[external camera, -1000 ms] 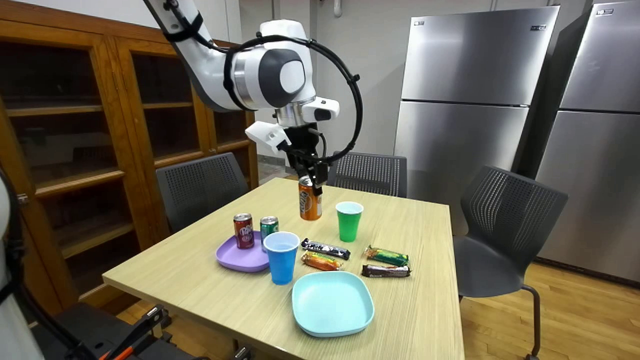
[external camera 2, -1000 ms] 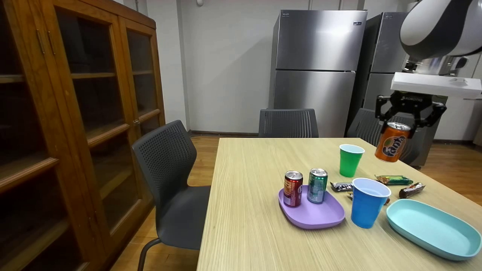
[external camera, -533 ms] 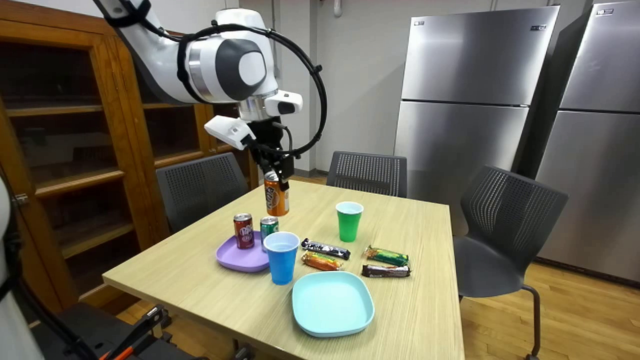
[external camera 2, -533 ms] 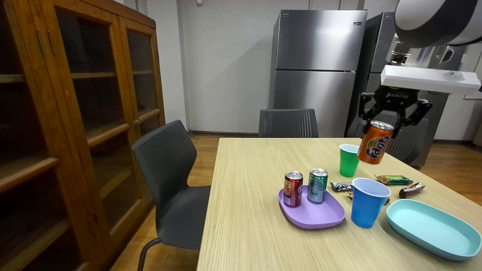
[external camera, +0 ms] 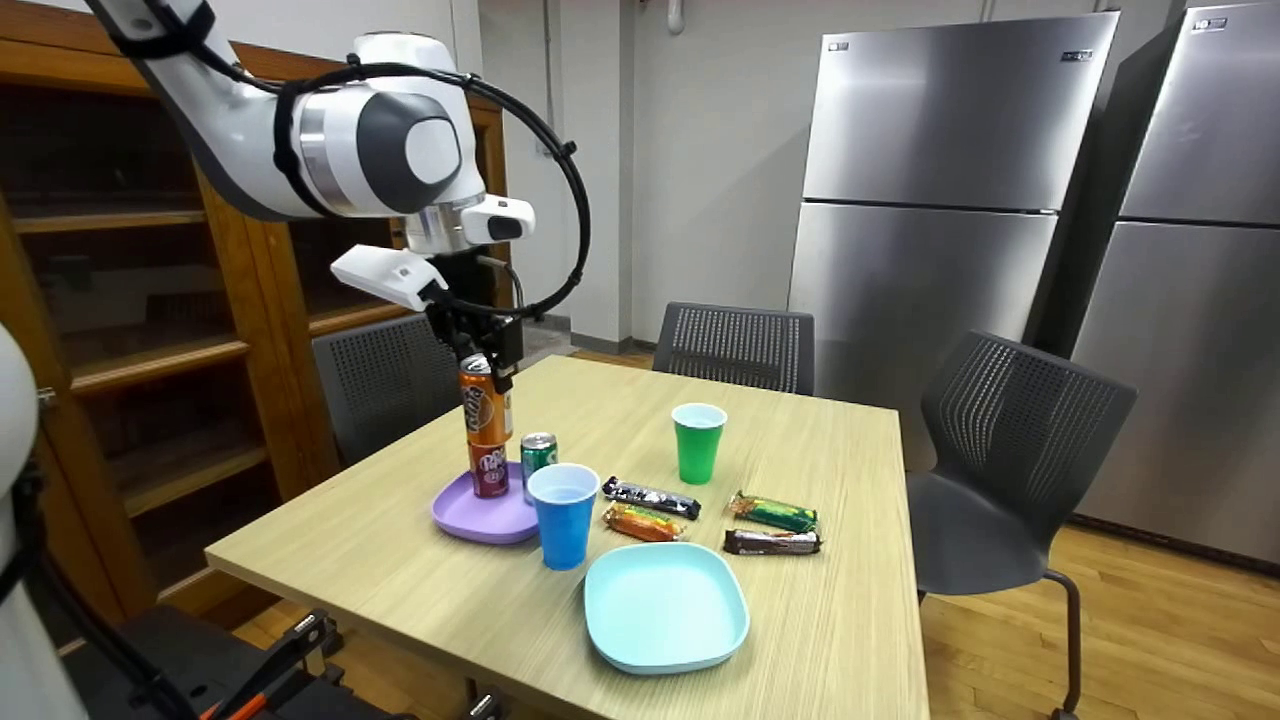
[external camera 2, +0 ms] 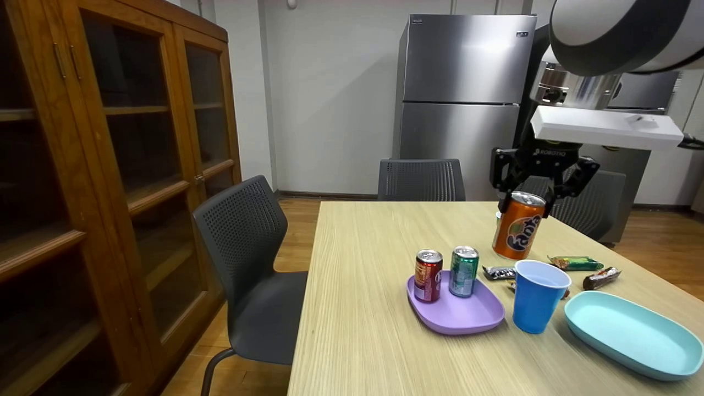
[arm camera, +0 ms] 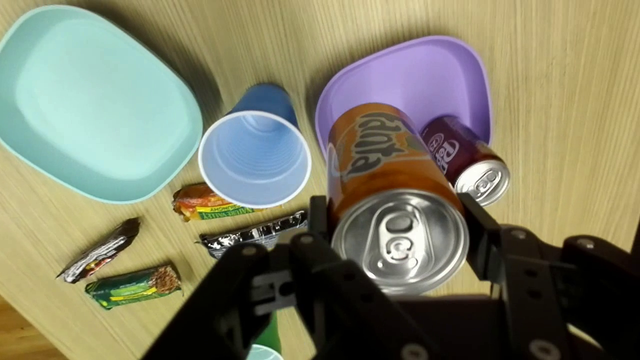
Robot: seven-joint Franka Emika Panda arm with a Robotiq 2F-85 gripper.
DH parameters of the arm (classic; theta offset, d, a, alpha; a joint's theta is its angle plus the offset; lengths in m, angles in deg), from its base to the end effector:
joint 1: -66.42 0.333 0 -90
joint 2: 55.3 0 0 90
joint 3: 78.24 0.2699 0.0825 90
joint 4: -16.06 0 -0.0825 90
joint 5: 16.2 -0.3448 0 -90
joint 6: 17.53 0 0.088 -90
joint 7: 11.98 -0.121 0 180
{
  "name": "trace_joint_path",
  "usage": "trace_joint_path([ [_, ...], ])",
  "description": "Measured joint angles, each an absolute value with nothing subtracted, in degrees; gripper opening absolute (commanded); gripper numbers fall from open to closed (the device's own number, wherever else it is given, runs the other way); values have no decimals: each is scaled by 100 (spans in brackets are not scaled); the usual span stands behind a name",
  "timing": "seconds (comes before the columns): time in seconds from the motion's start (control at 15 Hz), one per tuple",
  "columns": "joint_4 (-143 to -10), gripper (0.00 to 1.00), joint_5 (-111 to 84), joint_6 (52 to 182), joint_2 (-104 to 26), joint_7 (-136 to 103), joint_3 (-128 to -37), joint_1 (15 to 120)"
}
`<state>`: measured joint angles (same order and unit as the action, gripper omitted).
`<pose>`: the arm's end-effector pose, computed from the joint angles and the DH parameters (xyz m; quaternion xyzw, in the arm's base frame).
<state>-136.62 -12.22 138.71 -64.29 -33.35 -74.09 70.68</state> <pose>0.4174 0.0630 0.2843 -0.9904 0.0821 -0.1111 0.0057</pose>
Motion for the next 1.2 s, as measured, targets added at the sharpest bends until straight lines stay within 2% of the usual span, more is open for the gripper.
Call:
trace_joint_path([
  [0.6,-13860,38,-1075,14331,-5993,-3337,-7006,7223],
  [1.2,-13480,38,882,15096,-4890,-4947,-7228,7213],
])
